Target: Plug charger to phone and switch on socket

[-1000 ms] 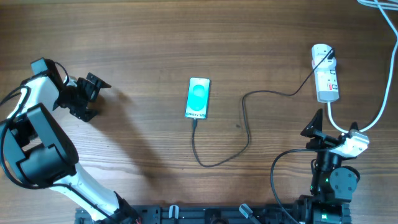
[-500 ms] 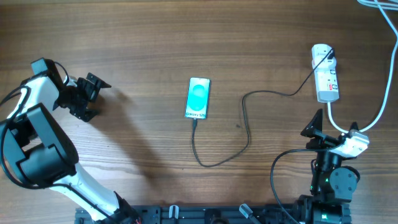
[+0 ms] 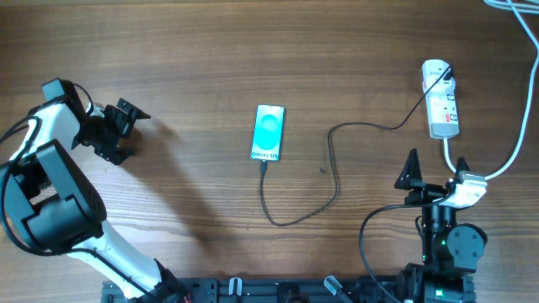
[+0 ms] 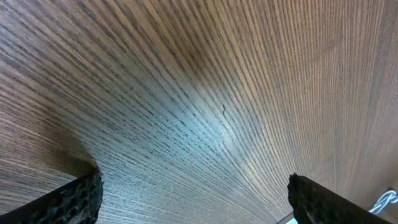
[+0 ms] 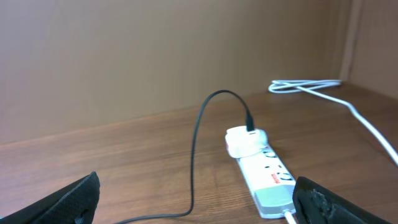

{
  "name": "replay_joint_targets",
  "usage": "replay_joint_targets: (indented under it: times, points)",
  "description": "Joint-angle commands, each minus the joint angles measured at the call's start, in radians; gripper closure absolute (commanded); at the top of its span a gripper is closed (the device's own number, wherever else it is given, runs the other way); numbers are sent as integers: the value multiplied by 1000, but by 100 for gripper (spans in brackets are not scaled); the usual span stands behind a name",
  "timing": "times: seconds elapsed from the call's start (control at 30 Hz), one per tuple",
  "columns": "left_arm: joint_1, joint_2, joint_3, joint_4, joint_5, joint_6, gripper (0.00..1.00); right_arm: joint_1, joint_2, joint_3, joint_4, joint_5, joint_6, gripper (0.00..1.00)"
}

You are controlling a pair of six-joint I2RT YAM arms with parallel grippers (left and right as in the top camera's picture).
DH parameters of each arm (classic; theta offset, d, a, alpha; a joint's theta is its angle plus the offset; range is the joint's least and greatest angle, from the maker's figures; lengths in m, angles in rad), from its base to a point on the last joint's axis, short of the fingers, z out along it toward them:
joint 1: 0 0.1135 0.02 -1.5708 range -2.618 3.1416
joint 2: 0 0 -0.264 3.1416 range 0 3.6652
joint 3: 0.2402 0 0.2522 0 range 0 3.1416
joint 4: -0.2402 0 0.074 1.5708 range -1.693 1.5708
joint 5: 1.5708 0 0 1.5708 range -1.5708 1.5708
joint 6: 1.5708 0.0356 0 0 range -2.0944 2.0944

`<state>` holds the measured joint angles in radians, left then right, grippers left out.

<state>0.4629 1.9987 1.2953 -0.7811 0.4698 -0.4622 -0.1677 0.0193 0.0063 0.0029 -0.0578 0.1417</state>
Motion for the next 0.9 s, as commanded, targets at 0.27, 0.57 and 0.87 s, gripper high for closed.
replay_joint_targets:
  times: [0.27, 0.57, 0.87]
  points:
    - [-1, 40, -34, 2, -66, 2, 0, -4, -16, -1, 11, -138, -281, 0]
    - [-1, 40, -34, 2, -66, 2, 0, -4, -16, -1, 11, -135, -281, 0]
    - [-1, 40, -34, 3, -66, 2, 0, -2, -16, -1, 11, -135, -281, 0]
